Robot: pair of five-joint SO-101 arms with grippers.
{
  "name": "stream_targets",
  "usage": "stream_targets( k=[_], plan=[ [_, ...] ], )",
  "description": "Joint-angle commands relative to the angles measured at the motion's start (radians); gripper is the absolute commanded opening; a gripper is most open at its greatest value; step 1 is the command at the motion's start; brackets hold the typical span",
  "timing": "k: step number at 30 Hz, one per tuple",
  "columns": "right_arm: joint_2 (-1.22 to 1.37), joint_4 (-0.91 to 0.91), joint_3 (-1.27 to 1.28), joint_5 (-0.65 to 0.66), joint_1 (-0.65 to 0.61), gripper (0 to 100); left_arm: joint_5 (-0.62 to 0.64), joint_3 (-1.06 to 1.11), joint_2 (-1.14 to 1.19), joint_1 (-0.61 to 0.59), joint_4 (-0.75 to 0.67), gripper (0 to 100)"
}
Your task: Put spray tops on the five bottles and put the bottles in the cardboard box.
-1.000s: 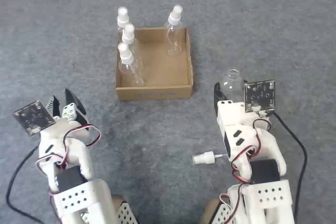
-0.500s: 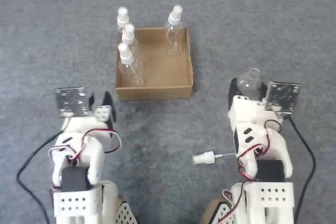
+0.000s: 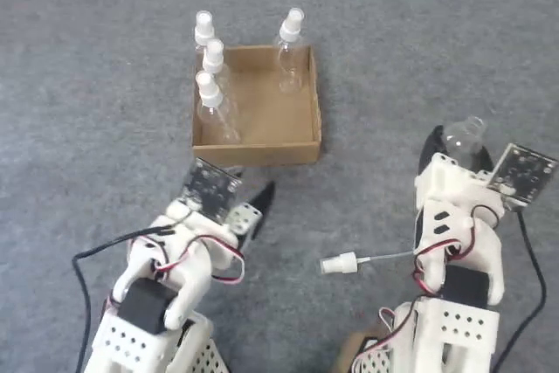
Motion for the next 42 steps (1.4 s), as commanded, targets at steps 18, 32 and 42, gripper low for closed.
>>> stream_targets(
  k=[18, 32, 42],
  plan=[
    [-0.019, -0.058, -0.011, -0.017, 0.041, 3.6, 0.055, -0.225, 0.761, 0.448, -0.15, 16],
    [-0.019, -0.058, -0.011, -0.014, 0.039, 3.6, 0.054, -0.406, 1.215, 0.528, -0.155, 16],
    [-0.019, -0.056, -0.011, -0.014, 0.033, 3.6, 0.052, -0.621, 1.461, 0.528, -0.015, 13]
  ],
)
